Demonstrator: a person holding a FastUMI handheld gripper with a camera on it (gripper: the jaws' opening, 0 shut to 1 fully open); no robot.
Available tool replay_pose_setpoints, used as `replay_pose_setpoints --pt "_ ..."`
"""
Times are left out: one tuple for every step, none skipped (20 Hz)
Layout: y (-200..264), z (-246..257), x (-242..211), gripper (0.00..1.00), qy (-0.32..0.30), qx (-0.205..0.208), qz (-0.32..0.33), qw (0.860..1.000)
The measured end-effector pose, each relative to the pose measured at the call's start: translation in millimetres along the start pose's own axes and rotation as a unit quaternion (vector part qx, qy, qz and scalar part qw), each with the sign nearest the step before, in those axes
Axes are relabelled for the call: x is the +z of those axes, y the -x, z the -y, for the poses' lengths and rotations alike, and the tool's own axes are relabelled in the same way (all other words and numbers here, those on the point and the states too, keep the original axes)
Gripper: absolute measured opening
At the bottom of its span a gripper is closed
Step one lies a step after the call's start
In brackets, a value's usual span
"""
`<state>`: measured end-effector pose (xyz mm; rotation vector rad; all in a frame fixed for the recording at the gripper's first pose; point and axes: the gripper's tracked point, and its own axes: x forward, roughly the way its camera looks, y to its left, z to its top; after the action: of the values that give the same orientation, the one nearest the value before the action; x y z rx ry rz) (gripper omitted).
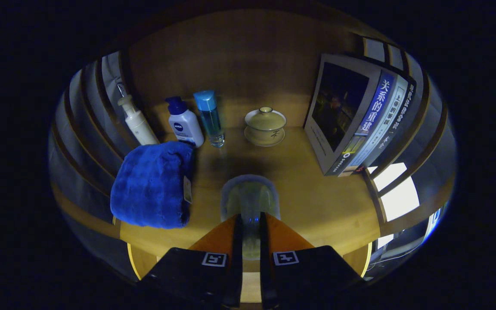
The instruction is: Pull open the drawer, take out the items inside it, and place them on the countertop above the cabinet.
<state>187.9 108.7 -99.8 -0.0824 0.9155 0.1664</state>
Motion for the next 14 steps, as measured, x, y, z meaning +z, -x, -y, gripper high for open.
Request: replay_pose_setpoints --pt "-2.6 0.4 3.9 0.28 -0.004 -0.002 0.005 1.0" --pt "-2.7 0.1 6.4 0.34 -0.007 -0.001 0.01 1.0" --pt "-2.5 0.4 7.6 0.4 -0.008 -0.001 0.011 1.0" --pt "-2.1 3.1 6.2 0.45 -0.007 -0.003 0.012 1.0" --pt "-1.9 5.0 6.6 0.51 -0.004 -0.007 0.017 1.0" --pt "-1.4 6.7 7.9 0.57 -0.002 -0.011 0.023 1.0" --pt "0.4 9.1 8.3 0.62 -0.001 -0.014 0.03 0.999" --pt "3.4 10.4 8.7 0.68 -0.003 -0.016 0.038 0.999" --pt "5.7 11.4 9.8 0.74 -0.005 -0.017 0.049 0.999" --pt "7.8 11.9 10.8 0.79 -0.008 -0.016 0.06 0.998" --pt "10.6 12.3 9.2 0.85 -0.01 -0.015 0.069 0.997" --pt "13.2 11.9 8.5 0.91 -0.011 -0.013 0.078 0.997" --pt "16.8 11.5 6.4 0.97 -0.012 -0.011 0.086 0.996" --pt "19.8 10.9 4.5 0.98 -0.014 -0.008 0.095 0.995"
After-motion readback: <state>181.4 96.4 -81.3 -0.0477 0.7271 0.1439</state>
